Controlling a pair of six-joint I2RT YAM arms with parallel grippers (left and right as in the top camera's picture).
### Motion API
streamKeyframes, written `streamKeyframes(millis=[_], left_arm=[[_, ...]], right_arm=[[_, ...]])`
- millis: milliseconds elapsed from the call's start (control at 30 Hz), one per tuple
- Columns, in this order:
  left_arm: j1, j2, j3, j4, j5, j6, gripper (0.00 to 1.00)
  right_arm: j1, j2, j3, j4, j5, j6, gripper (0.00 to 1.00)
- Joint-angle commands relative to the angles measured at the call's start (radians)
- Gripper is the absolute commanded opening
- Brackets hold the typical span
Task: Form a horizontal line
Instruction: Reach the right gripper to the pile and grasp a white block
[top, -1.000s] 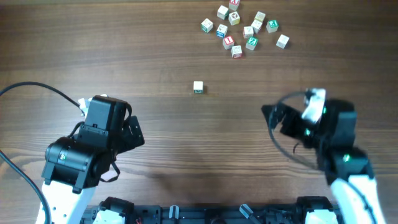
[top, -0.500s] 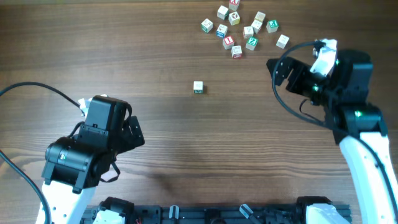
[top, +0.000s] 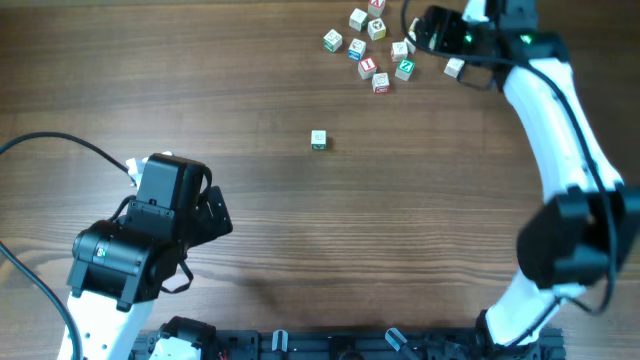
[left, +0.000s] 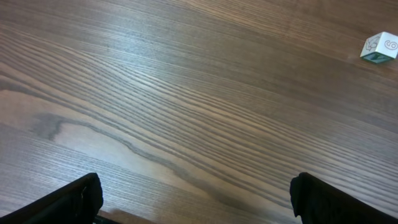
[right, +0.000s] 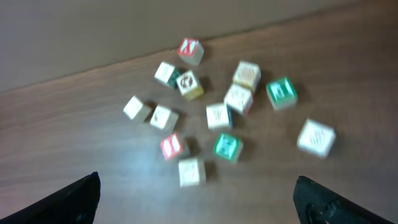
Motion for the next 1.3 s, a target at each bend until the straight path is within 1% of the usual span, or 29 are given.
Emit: streamKeyframes(millis=[0, 33, 167, 233, 267, 300, 400, 500, 667, 767, 800, 900, 933, 1000, 1033, 1100, 1200, 1233, 1267], left_arm=[[0.008, -0.005, -0.004, 0.002, 0.003, -0.014, 1.00], [0.008, -0.005, -0.004, 0.002, 0.003, -0.014, 1.00], [0.008, -0.005, -0.004, 0.002, 0.003, -0.014, 1.00], [0.008, -0.005, -0.004, 0.002, 0.003, -0.014, 1.00], [0.008, -0.005, -0.004, 0.002, 0.003, -0.014, 1.00], [0.008, -0.005, -0.004, 0.002, 0.003, -0.014, 1.00], [0.008, -0.005, -0.004, 0.002, 0.003, -0.014, 1.00], [0.008, -0.005, -0.004, 0.002, 0.003, -0.014, 1.00], [0.008, -0.005, -0.004, 0.002, 0.003, -0.014, 1.00], [0.008, -0.005, -0.004, 0.002, 0.003, -0.014, 1.00], [0.008, -0.005, -0.004, 0.002, 0.003, -0.014, 1.00], [0.008, -0.005, -0.004, 0.002, 0.003, -0.014, 1.00], [0.008, -0.005, -0.004, 0.002, 0.003, -0.014, 1.00], [0.008, -0.005, -0.004, 0.002, 0.003, -0.014, 1.00], [0.008, -0.005, -0.004, 0.002, 0.003, -0.014, 1.00], [0.008, -0.005, -0.004, 0.002, 0.003, -0.014, 1.00], [0.008, -0.005, -0.004, 0.002, 0.003, -0.014, 1.00], [0.008, -0.005, -0.004, 0.002, 0.003, -0.014, 1.00], [0.008, -0.005, -0.004, 0.002, 0.003, -0.014, 1.00]], right_arm=[[0.026, 0.164, 0.105, 0.051, 0.039, -0.036, 0.99], [0.038, 0.213, 0.114, 0.097, 0.039, -0.035, 0.99], [0.080, 0.315, 0.114, 0.216, 0.107, -0.023, 0.99], [0.105, 0.352, 0.114, 0.264, 0.156, -0.024, 0.97], [0.115, 0.366, 0.114, 0.279, 0.166, -0.024, 0.93], [0.124, 0.379, 0.114, 0.293, 0.171, -0.023, 0.92], [0.131, 0.417, 0.114, 0.336, 0.222, -0.005, 0.92], [0.131, 0.443, 0.114, 0.348, 0.229, 0.006, 0.86], [0.129, 0.488, 0.114, 0.379, 0.236, 0.026, 0.82], [0.128, 0.505, 0.114, 0.388, 0.236, 0.035, 0.72], [0.128, 0.508, 0.114, 0.396, 0.237, 0.035, 0.65], [0.128, 0.508, 0.114, 0.414, 0.237, 0.037, 0.54], [0.127, 0.508, 0.114, 0.419, 0.237, 0.039, 0.48], [0.119, 0.508, 0.114, 0.420, 0.236, 0.063, 0.43], [0.113, 0.508, 0.114, 0.420, 0.236, 0.072, 0.38], [0.105, 0.508, 0.114, 0.416, 0.236, 0.079, 0.34], [0.103, 0.508, 0.114, 0.410, 0.235, 0.069, 0.33], [0.106, 0.508, 0.114, 0.411, 0.233, 0.052, 0.41], [0.108, 0.508, 0.114, 0.411, 0.232, 0.048, 0.43]])
